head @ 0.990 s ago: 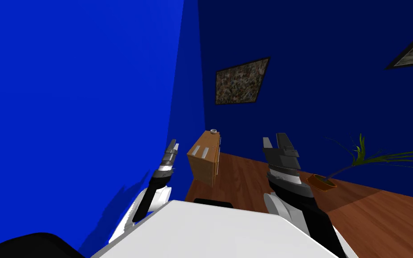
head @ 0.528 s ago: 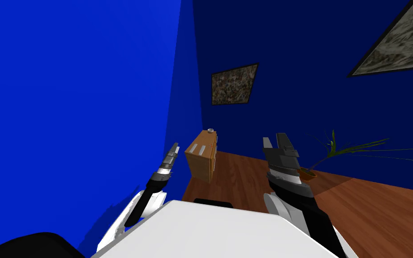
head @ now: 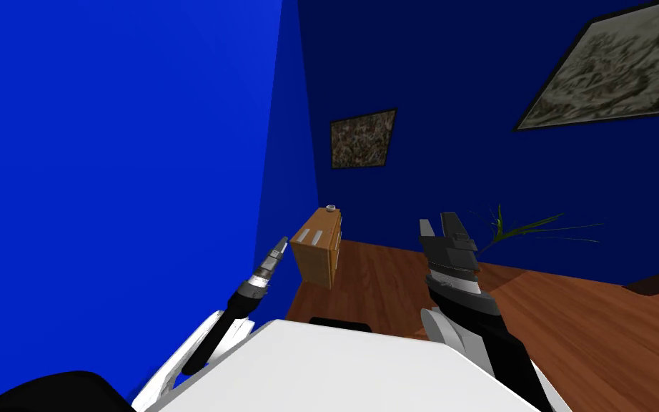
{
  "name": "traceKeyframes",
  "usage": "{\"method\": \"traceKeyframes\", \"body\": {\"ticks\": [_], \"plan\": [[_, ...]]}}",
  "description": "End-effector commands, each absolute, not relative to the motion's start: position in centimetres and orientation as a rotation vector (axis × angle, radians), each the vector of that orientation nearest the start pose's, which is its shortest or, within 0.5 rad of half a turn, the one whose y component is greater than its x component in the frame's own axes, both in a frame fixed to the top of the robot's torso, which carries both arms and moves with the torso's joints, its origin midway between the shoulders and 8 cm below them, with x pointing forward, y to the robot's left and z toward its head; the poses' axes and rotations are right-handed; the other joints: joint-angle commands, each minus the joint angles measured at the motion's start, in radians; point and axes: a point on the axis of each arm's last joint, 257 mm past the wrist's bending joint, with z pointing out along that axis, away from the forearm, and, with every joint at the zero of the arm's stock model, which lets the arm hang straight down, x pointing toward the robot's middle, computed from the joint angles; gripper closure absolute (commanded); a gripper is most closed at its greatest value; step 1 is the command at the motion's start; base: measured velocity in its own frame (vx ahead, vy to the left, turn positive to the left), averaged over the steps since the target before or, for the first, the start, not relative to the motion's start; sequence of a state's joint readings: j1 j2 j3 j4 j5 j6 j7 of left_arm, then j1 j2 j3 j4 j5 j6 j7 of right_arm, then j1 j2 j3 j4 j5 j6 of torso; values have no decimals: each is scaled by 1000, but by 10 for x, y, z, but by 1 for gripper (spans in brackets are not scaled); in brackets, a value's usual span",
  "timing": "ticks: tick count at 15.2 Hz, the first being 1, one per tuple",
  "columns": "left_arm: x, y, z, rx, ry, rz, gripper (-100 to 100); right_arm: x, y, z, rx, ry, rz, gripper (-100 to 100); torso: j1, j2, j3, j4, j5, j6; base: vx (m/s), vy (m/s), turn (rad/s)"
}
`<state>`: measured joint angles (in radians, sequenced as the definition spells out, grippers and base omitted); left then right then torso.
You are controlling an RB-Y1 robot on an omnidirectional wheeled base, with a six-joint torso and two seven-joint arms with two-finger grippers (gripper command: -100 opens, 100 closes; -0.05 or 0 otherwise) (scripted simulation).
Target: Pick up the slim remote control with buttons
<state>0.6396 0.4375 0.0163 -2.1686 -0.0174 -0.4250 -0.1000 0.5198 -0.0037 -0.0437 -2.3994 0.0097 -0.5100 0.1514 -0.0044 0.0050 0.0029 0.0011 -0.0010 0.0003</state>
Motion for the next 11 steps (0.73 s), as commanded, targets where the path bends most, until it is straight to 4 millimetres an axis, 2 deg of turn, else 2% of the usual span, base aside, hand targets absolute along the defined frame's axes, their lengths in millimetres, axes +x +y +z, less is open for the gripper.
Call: {"method": "traceKeyframes", "body": {"ticks": [1,2,4,5,7,8,9,10,11], "plan": [[353,283,-108,-489,1266,-1029,-100,313,-285,73,499,575,1126,0,0,0,0,0,0,0,-38,-73,-79],[349,286,-127,-505,1315,-1019,-100,313,-285,73,499,575,1126,0,0,-1,0,0,0,0,-39,-87,-101],[349,285,-128,-481,1336,-1016,-100,313,-285,73,499,575,1126,0,-1,-1,-1,0,0,0,-24,-71,-51],[344,287,-149,-491,1395,-1002,-100,313,-285,73,499,575,1126,0,0,-2,-1,0,0,0,-9,-76,-91],[344,287,-149,-474,1411,-1000,-100,313,-285,73,499,575,1126,0,0,-3,-2,-1,0,0,-7,-62,-51],[338,290,-171,-483,1475,-984,-100,313,-285,73,499,575,1126,0,1,-4,-2,-1,0,0,2,-68,-75],[338,290,-171,-467,1489,-981,-100,313,-285,73,499,575,1126,0,1,-4,-2,-1,0,0,4,-76,-76],[330,294,-194,-488,1547,-966,-100,313,-285,73,499,575,1126,0,0,-4,-2,-1,0,0,10,-95,-130],[329,294,-195,-461,1570,-960,-100,313,-285,73,499,575,1126,0,-1,-5,-3,-1,0,0,19,-96,-93]]}}
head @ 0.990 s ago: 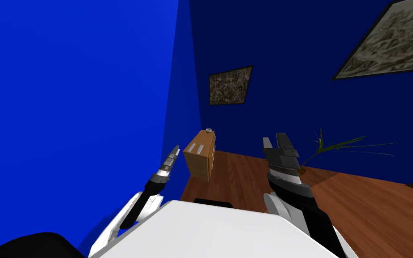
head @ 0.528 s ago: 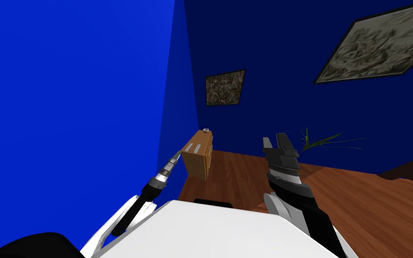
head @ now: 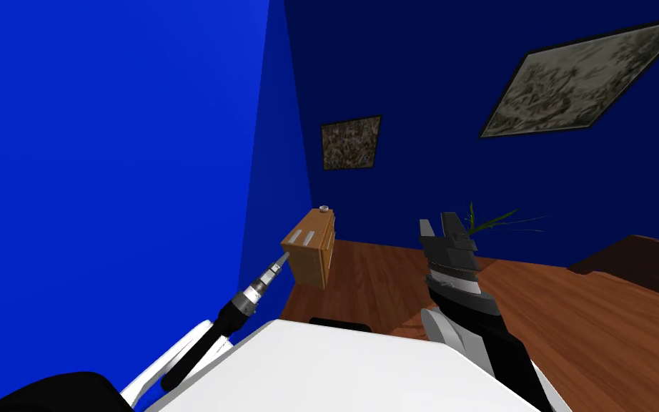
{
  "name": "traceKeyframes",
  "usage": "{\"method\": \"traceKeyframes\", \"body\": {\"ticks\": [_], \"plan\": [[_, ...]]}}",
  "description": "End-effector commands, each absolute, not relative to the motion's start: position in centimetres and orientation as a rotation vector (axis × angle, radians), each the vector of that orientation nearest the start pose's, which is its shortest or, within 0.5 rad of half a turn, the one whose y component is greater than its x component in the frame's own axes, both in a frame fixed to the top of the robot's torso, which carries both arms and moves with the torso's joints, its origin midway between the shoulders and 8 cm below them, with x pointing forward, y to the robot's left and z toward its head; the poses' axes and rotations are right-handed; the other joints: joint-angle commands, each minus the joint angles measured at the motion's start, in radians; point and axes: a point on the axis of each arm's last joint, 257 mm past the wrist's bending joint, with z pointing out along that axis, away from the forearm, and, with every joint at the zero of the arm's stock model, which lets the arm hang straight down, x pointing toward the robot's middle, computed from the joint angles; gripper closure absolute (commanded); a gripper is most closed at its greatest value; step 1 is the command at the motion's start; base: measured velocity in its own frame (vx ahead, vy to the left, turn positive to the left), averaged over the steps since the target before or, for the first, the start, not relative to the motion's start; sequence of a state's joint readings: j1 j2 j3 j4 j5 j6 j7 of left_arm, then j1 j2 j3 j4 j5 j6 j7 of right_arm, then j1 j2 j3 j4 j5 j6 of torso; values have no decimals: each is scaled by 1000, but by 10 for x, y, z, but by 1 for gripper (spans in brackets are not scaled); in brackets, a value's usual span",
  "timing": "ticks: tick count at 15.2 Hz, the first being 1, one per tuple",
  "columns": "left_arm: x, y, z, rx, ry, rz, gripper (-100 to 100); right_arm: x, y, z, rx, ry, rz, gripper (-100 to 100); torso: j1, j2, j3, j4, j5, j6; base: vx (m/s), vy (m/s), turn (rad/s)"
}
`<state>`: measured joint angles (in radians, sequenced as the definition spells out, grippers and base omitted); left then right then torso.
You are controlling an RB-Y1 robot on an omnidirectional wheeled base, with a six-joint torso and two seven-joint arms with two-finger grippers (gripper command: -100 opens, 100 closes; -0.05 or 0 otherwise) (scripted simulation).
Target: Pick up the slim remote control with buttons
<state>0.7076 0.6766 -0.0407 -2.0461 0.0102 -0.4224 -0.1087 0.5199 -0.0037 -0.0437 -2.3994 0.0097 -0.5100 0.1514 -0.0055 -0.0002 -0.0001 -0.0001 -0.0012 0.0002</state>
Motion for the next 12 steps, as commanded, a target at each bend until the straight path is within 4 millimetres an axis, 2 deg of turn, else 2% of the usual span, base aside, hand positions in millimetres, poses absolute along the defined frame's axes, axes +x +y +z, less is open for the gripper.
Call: {"method": "traceKeyframes", "body": {"ticks": [1,2,4,5,7,8,9,10,12], "plan": [[329,294,-195,-460,1571,-960,-100,313,-285,73,499,575,1126,0,0,0,0,0,0,0,17,-62,-8],[320,299,-219,-471,1640,-940,-100,313,-285,73,499,575,1126,0,1,0,0,0,0,0,30,-72,-69],[319,299,-219,-452,1656,-936,-100,313,-285,73,499,575,1126,0,1,-1,-1,0,0,0,36,-63,-58],[308,305,-243,-465,1727,-913,-100,313,-285,73,499,575,1126,0,2,-1,-1,0,0,0,52,-67,-90],[307,306,-243,-445,1743,-908,-100,313,-285,73,499,575,1126,0,2,-3,-2,-1,0,0,49,-59,-52],[293,313,-267,-458,1815,-882,-100,313,-285,73,499,575,1126,0,2,-2,-1,-1,0,0,58,-61,-93],[293,315,-267,-438,1831,-877,-100,313,-285,73,499,575,1126,0,2,-3,-2,-1,1,0,65,-74,-89],[277,322,-291,-458,1899,-850,-100,313,-285,73,499,575,1126,0,2,-3,-2,-1,0,0,89,-81,-104],[277,325,-291,-428,1922,-841,-100,313,-285,73,499,575,1126,0,1,-6,-3,-1,0,0,94,-72,-47]]}}
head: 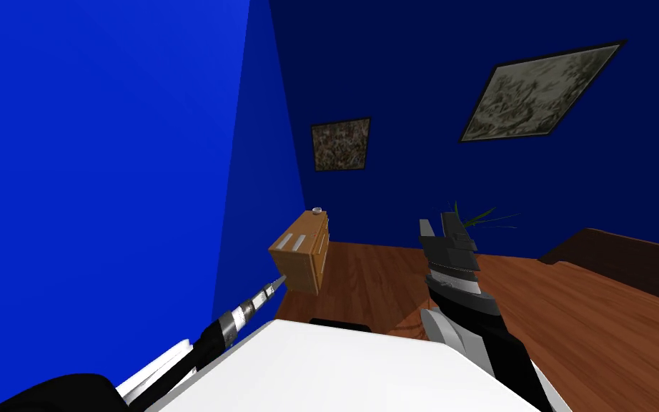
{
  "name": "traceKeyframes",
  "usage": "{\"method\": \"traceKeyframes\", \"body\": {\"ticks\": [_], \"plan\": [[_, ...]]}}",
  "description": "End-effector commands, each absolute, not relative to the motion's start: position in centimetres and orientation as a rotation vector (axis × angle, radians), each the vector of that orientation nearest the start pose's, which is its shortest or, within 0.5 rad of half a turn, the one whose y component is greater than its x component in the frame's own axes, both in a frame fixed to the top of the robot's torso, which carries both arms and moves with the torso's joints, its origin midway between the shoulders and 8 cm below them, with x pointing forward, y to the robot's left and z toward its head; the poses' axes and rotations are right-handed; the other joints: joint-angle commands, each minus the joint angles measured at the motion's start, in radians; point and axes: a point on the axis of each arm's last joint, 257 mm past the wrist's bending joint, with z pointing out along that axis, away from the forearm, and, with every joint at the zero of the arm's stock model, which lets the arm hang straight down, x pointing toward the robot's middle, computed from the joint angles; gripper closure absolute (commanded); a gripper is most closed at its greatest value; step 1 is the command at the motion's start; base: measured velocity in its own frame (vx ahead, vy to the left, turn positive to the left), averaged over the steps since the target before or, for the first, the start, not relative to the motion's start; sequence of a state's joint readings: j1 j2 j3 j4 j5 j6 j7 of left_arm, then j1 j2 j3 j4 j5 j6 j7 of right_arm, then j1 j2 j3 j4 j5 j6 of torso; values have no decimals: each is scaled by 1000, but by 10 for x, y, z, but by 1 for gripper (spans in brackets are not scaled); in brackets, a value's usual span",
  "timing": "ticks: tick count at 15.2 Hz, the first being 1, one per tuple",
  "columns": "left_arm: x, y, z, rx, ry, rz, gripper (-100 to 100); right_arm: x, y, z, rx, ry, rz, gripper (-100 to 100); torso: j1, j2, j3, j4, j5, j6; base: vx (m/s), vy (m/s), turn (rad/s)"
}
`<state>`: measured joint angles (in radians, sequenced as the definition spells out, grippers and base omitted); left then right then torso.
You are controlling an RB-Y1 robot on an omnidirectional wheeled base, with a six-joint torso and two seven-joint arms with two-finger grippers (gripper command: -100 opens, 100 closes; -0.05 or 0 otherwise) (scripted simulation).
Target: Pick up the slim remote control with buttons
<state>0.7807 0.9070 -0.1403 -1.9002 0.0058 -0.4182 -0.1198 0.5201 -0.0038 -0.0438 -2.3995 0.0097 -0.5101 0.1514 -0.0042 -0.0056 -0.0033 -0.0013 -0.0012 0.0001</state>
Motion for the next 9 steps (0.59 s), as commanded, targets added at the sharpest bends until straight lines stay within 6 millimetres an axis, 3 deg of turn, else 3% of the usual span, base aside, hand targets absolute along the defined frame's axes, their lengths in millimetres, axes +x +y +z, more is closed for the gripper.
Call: {"method": "traceKeyframes", "body": {"ticks": [1,3,4,5,6,8,9], "plan": [[259,334,-314,-446,1993,-812,-100,313,-285,73,499,575,1126,0,0,0,0,0,0,0,80,-62,-64],[258,337,-314,-419,2013,-802,-100,313,-285,73,499,575,1126,0,0,0,0,0,0,0,81,-58,-58],[238,348,-336,-425,2092,-766,-100,313,-285,73,499,575,1126,0,1,0,0,0,0,0,108,-51,-75],[238,350,-335,-409,2104,-760,-100,313,-285,73,499,575,1126,0,1,-1,0,0,0,0,125,-62,-75],[217,361,-356,-424,2176,-725,-100,313,-285,73,499,575,1126,0,1,-2,-1,0,0,0,158,-99,-112],[216,365,-355,-397,2194,-715,-100,313,-285,73,499,575,1126,0,-1,-5,-3,-1,0,0,136,-69,-49],[193,379,-373,-399,2273,-673,-100,312,-285,73,499,575,1126,0,0,-3,-2,-1,0,0,127,-56,-72]]}}
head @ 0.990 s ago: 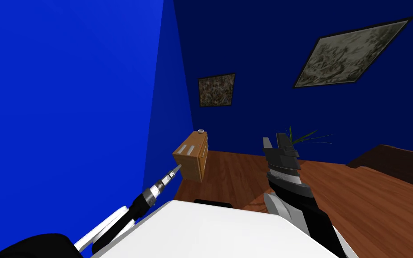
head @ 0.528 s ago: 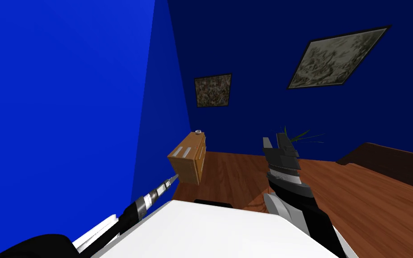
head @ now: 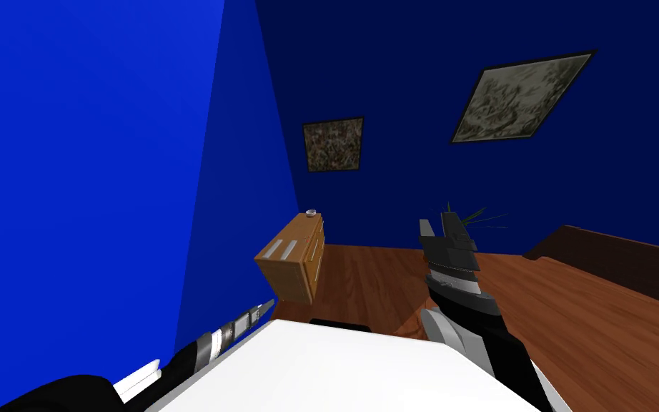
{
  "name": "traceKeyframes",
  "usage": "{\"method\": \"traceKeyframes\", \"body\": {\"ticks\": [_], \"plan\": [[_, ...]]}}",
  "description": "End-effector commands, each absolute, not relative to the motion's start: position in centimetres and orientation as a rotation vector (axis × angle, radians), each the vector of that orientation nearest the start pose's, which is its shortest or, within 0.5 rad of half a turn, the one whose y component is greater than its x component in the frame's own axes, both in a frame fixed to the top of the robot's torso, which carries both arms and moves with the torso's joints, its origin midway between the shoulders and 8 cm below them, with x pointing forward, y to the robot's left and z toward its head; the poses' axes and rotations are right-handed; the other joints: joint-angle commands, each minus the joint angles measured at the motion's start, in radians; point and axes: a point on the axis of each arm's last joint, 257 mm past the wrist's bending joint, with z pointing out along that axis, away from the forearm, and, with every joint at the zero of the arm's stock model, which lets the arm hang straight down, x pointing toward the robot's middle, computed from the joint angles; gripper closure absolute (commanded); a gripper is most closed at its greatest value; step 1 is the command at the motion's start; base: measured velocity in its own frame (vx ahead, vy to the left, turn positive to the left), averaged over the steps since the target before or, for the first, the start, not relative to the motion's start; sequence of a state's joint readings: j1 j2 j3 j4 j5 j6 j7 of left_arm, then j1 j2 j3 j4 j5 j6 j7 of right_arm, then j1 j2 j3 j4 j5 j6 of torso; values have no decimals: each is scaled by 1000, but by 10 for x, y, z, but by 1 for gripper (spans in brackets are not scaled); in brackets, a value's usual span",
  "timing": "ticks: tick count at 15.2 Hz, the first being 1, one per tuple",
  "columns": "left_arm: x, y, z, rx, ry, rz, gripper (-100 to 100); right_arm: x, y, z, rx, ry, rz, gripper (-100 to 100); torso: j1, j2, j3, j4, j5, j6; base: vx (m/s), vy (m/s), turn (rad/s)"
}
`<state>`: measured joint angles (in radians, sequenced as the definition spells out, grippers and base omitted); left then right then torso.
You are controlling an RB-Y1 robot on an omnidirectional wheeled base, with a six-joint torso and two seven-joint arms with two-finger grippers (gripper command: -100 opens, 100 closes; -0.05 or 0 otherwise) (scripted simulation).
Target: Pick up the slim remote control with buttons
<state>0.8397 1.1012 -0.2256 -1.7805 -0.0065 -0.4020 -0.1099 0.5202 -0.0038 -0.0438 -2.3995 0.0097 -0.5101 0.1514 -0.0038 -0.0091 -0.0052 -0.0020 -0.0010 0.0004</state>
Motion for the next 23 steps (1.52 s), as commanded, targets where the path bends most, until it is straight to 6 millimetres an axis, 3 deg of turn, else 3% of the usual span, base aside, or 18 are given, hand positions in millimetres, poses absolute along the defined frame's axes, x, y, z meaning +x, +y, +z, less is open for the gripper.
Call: {"method": "traceKeyframes", "body": {"ticks": [1,2,3,4,6,7,8,9,10,11,12,13,14,15,17,18,20,23], "plan": [[193,381,-372,-385,2282,-667,-100,313,-285,73,499,575,1126,0,0,0,0,0,0,0,144,-54,-71],[169,395,-388,-392,2355,-625,-100,313,-285,73,499,575,1126,0,0,-1,0,0,0,0,169,-83,-108],[170,399,-387,-371,2368,-615,-100,313,-285,73,499,575,1126,0,-1,-2,-1,0,0,0,185,-95,-84],[145,413,-401,-377,2439,-573,-100,312,-285,73,499,575,1126,0,-2,-3,-2,-1,0,0,232,-90,-90],[145,417,-399,-355,2452,-562,-100,312,-285,73,499,575,1126,0,-2,-6,-4,-1,-1,0,196,-60,-34],[121,435,-410,-345,2528,-509,-100,312,-285,73,499,575,1126,0,0,-4,-3,-1,0,0,177,-46,-66],[121,436,-409,-338,2531,-506,-100,312,-285,73,499,575,1126,0,0,-4,-2,-1,0,0,190,-60,-73],[97,454,-418,-331,2602,-454,-100,312,-285,73,499,575,1126,0,0,-4,-3,-1,0,0,243,-43,-99],[97,456,-417,-321,2607,-449,-100,312,-285,72,499,575,1126,0,1,-7,-4,-1,0,0,247,-26,-82],[74,476,-422,-303,2678,-391,-100,312,-285,73,499,575,1126,0,1,-8,-4,-2,0,0,259,-42,-97],[74,476,-422,-303,2678,-391,-100,312,-285,72,499,575,1126,0,1,-9,-5,-2,0,0,250,-49,-68],[52,495,-425,-284,2745,-333,-100,312,-285,72,499,575,1126,0,1,-9,-5,-2,0,0,288,-77,-76],[52,495,-425,-284,2745,-333,-100,312,-285,72,499,575,1126,0,-1,-11,-6,-2,0,0,299,-63,-53],[32,510,-426,-264,2803,-286,-100,312,-285,72,499,575,1126,0,-1,-12,-7,-3,0,0,275,-53,-71],[31,514,-426,-266,2806,-276,-100,312,-285,73,499,575,1126,0,0,-11,-7,-3,0,0,245,-6,-44],[12,529,-426,-247,2859,-229,-100,312,-285,73,499,575,1126,0,2,-9,-5,-2,0,0,227,-8,-55],[-7,547,-425,-232,2911,-171,-100,312,-285,72,499,575,1126,0,2,-8,-5,-2,0,0,252,-29,-74],[-24,562,-423,-217,2957,-122,-100,312,-285,72,499,575,1126,0,2,-12,-7,-3,0,0,302,-6,-57]]}}
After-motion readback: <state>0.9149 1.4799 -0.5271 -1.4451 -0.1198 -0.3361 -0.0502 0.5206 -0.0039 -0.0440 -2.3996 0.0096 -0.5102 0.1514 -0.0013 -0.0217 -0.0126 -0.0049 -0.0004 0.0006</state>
